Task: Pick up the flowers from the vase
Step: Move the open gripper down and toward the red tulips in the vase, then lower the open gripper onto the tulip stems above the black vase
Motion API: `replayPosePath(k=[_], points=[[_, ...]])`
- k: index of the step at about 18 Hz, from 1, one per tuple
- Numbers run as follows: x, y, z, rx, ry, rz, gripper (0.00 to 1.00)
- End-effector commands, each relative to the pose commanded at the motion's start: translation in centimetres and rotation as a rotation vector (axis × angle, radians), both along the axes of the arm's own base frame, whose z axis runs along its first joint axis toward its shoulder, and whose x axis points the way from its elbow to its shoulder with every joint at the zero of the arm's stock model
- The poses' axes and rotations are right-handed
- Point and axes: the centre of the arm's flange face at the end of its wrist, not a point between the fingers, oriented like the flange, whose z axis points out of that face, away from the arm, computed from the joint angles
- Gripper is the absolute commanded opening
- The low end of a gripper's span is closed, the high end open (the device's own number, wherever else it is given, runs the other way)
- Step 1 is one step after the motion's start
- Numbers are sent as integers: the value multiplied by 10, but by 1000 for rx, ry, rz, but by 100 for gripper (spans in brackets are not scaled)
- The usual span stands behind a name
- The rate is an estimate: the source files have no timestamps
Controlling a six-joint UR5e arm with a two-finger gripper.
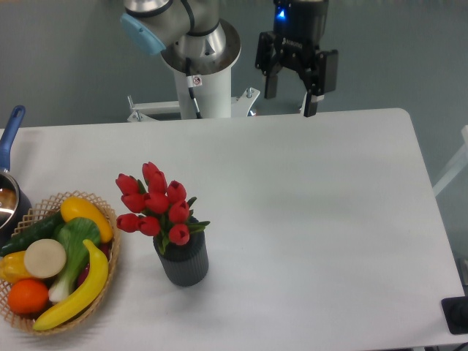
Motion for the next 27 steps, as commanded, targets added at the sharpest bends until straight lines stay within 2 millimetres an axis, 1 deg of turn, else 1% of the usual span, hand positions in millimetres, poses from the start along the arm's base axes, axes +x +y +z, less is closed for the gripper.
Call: replayPosePath(k=[3,5,7,9,11,13,15,19,21,24,26,27], points=[[6,1,-22,57,74,-9,100],[10,0,-36,57,66,-8,100],[14,6,-38,60,49,-20,100],[12,12,-43,72,-3,5,100],[11,26,-50,118,-115,49,100],[8,39,-45,185,-229,94,100],[5,46,-47,216,-304,120,100],[1,52,-61,213,-352,118,100],[-5,57,-76,192,-371,121,100],[-11,61,-89,182,-387,111,100],[-14,63,-98,171,-365,75,100],[-12,66,-103,165,-351,45,100]])
